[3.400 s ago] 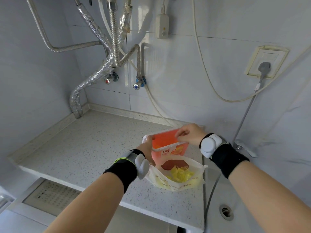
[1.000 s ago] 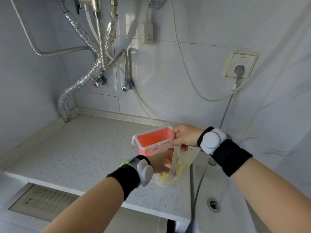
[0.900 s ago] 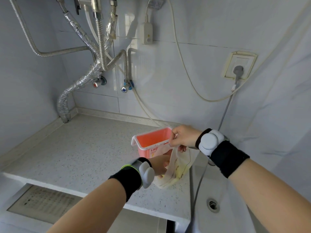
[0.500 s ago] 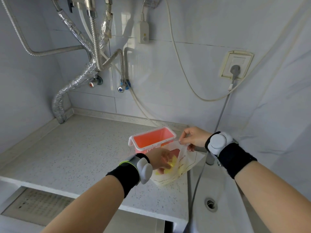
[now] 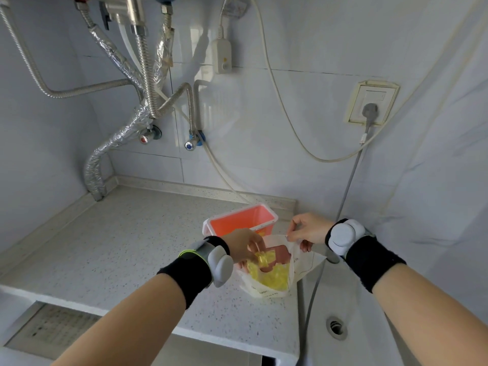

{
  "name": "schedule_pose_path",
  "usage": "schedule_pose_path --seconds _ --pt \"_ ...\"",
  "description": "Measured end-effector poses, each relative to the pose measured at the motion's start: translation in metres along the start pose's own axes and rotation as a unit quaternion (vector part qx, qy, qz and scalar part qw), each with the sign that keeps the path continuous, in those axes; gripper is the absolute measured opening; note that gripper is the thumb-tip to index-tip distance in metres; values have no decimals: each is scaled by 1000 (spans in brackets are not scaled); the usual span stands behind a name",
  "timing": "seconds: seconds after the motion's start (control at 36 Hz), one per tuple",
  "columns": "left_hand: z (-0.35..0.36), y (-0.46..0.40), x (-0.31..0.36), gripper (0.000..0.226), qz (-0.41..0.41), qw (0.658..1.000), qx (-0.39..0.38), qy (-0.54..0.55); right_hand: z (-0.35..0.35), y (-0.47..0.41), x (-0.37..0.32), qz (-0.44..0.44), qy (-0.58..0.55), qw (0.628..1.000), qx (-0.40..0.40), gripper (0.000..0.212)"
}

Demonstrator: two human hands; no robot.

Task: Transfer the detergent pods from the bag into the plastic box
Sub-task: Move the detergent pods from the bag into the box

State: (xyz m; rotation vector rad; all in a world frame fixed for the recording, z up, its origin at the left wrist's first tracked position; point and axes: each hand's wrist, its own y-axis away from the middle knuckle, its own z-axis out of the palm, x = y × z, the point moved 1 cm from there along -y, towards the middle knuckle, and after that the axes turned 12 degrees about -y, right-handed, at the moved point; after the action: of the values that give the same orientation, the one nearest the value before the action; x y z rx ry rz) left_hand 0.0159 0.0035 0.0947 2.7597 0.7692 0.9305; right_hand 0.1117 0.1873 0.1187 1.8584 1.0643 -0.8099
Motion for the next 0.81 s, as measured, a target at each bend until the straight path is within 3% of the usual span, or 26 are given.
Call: schedule_pose_path --seconds 0.14,0.28,0.53,0.81 --pt "-44 -3 14 20 30 998 59 20 -1 -4 -1 -7 6 1000 -16 11" --pt "-83 -16 11 20 8 993 107 50 -1 -10 2 -3 8 1000 -21 14" --pt "-64 -53 -8 34 -73 991 85 -74 3 -14 6 -1 -3 1000 -23 13" --pt "-82 -46 -21 23 -55 980 174 -79 -2 -13 1 1 7 1000 -22 13"
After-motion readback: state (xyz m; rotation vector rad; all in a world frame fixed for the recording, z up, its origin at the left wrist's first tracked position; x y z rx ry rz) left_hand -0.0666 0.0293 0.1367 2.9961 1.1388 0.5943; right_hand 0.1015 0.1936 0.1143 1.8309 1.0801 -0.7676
